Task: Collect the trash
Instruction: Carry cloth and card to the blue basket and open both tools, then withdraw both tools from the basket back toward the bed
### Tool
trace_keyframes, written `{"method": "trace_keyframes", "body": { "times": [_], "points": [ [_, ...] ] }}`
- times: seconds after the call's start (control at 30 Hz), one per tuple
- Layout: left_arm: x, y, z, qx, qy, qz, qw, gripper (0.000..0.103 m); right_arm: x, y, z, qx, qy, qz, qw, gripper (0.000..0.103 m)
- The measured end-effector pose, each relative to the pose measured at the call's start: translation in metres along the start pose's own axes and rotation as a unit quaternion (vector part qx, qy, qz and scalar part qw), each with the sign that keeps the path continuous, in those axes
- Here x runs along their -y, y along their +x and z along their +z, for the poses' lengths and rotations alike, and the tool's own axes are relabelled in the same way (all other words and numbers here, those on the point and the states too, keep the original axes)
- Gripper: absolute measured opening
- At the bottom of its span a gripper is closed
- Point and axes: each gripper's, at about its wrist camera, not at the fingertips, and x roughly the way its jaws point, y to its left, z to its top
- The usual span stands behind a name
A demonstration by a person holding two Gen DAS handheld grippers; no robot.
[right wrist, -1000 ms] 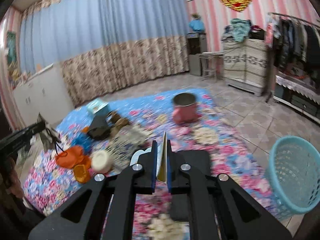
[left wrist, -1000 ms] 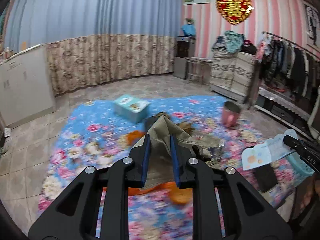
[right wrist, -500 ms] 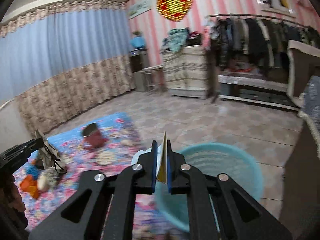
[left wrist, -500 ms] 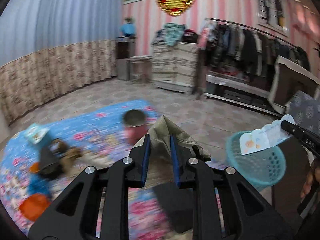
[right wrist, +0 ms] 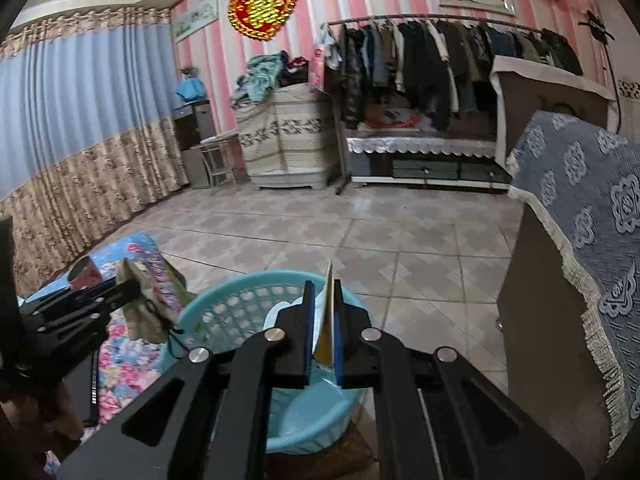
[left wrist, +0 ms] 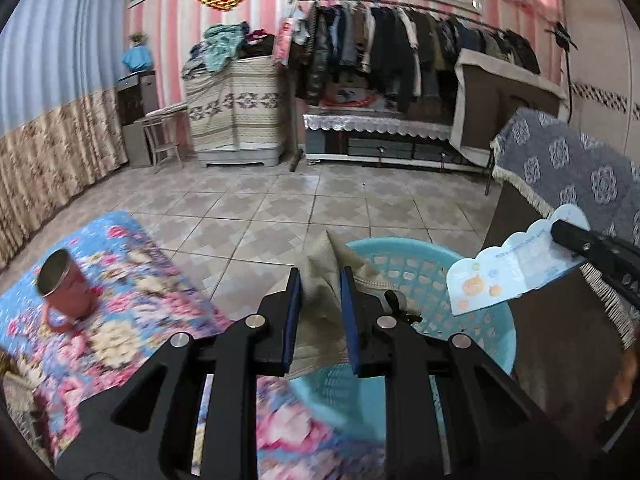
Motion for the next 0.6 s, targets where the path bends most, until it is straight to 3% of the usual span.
{"method": "trace_keyframes", "body": {
  "times": [0.2, 0.27, 0.33, 0.53, 0.6],
  "points": [
    [0.011, 0.034, 0.000, -0.018, -0.002, -0.002, 0.9998, 0.026, 0.022, 0.011, -0.004, -0.011, 0.011, -0.015, 1.000, 0.008],
    [0.012, 0.040, 0.003, -0.022, 0.000, 0.004, 0.9998, 0.042, 0.022, 0.011, -0.006, -0.013, 0.014, -0.015, 1.000, 0.008],
    [0.008, 0.040, 0.006, -0.016, -0.006, 0.016, 0.9997, 0.066, 0.022, 0.012, -0.008, -0.016, 0.015, -0.012, 1.000, 0.008],
    [-0.019, 0.013, 0.017, 0.010, -0.022, 0.047, 0.9986, 0.095, 0.010, 0.024, -0.016, -0.026, 0.018, 0.004, 1.000, 0.008],
    [-0.028, 0.003, 0.021, 0.019, -0.029, 0.056, 0.9978, 0.098, 0.004, 0.032, -0.019, -0.032, 0.020, 0.013, 0.999, 0.008]
  ]
}}
